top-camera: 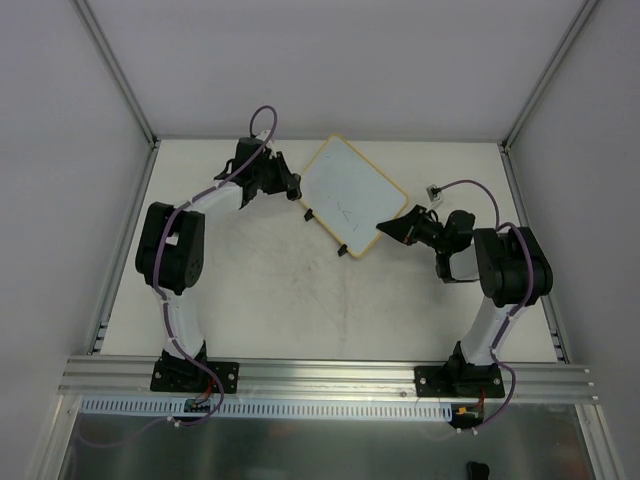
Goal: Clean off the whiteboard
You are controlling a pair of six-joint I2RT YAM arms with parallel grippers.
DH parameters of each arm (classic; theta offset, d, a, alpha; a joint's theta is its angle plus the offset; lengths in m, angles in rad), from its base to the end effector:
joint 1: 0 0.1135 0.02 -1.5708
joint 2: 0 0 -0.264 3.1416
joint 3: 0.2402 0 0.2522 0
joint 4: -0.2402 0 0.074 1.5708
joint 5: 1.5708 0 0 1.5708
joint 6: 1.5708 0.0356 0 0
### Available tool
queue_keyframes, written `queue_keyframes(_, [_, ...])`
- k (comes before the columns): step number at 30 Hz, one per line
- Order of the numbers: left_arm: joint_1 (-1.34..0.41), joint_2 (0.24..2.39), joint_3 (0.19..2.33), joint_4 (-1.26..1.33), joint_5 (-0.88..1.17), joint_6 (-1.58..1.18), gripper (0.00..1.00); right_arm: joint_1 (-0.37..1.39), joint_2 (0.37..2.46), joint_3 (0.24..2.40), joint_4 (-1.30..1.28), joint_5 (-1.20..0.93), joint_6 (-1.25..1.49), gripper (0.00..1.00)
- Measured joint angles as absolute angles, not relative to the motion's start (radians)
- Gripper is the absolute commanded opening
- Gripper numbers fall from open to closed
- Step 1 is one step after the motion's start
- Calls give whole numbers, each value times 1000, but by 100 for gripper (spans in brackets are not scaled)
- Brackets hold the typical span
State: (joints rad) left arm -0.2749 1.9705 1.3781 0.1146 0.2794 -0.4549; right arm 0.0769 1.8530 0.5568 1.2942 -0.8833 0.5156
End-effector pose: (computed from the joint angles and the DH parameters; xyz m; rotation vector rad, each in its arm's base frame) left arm 0.4358 -0.1331 0.2199 -0.0098 2.1106 -0.7327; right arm 0.3112 0.0516 0.1474 -0.3723 1.6532 1.1395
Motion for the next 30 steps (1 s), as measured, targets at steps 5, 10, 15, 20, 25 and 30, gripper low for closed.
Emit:
queue_keyframes(5, [-323,1946,1372,119,279,-434,0,78,1860,563,1295,-892,523,0])
queue_keyframes(10, [-340,1961,1406,110,302,-417,0,78,1860,562,1295,-892,523,0])
queue_keyframes(15, [-339,2030,1530,117,314,-395,0,78,1858,556,1298,-890,522,0])
queue_keyframes(20, [-339,2094,1628,118,325,-382,0,78,1858,547,1308,-885,520,0])
queue_keyframes(25, [-339,2156,1721,116,371,-374,0,79,1857,543,1313,-883,519,0])
queue_keyframes(30, [-340,2185,1790,114,405,-361,0,80,1854,540,1313,-880,519,0])
